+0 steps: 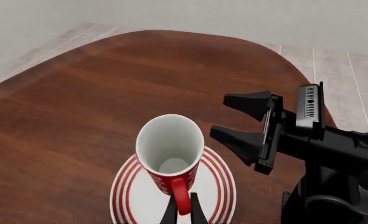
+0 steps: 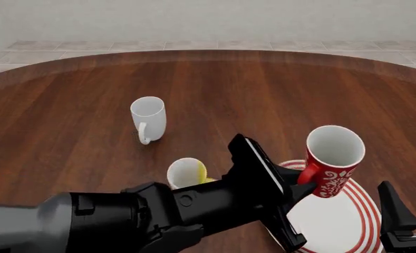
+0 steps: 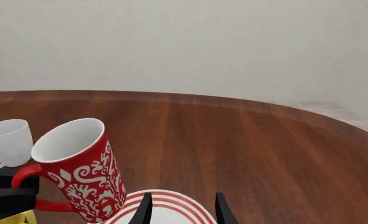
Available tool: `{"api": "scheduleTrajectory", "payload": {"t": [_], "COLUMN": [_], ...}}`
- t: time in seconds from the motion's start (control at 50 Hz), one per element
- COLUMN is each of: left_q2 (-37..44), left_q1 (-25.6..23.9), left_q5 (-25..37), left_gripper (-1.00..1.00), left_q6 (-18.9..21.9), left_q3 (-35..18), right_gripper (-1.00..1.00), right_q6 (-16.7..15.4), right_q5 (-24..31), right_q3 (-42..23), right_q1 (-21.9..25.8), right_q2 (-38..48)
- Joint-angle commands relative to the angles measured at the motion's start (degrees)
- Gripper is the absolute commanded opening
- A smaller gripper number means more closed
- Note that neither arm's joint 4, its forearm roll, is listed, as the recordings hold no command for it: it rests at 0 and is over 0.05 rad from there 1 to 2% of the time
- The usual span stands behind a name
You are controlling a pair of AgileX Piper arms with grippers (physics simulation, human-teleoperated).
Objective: Pick up the red mug and put it on the plate
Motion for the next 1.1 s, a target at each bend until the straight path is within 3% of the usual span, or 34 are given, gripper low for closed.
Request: {"api": "scheduleTrajectory", "payload": {"t": [0.02, 1.1], "left_q2": [1.35, 8.82], "left_q1": [-0.44, -0.36], "left_q5": [-0.97, -1.97], "left_gripper": [-1.00, -1.00], "left_q6": [-0.03, -0.29], "left_q3": [-0.05, -1.72], "right_gripper": [1.00, 1.00], "right_q6": [0.07, 0.53], "right_q5": [-0.02, -0.13], "right_q3": [0.02, 0.01], "right_q1": [-0.08, -0.40], "right_q2": [-0.02, -0.01]}}
